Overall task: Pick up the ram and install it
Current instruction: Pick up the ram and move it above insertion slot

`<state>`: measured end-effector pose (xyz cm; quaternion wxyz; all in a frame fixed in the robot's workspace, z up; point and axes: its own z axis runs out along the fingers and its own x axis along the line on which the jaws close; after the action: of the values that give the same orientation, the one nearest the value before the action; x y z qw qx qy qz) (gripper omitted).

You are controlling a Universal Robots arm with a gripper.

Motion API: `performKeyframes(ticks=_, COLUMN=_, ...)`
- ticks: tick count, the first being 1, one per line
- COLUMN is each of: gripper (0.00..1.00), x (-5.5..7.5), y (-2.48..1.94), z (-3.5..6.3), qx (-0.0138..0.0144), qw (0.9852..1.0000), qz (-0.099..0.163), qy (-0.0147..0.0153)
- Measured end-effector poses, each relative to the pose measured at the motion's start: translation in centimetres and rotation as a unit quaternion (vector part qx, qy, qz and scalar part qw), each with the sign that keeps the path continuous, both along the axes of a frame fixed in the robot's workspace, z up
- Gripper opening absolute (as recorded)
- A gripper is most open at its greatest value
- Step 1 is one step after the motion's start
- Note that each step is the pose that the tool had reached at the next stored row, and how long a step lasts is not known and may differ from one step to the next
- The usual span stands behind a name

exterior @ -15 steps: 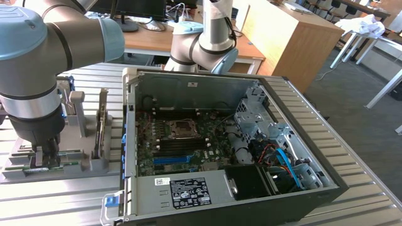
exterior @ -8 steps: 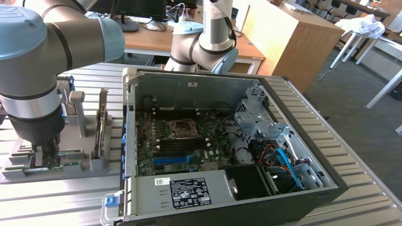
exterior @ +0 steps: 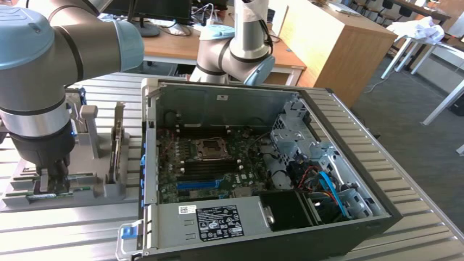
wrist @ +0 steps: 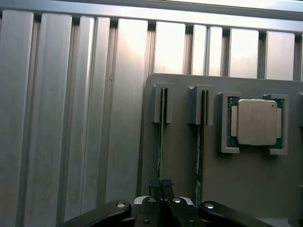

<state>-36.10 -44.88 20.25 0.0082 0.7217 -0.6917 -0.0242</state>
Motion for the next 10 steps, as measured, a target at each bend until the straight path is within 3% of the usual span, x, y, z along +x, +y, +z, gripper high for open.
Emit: performKeyframes(ticks=10, gripper=0.12, x=0.0, y=0.0, z=0.0, qx=0.0, qw=1.0, qz=-0.008, qy=0.0)
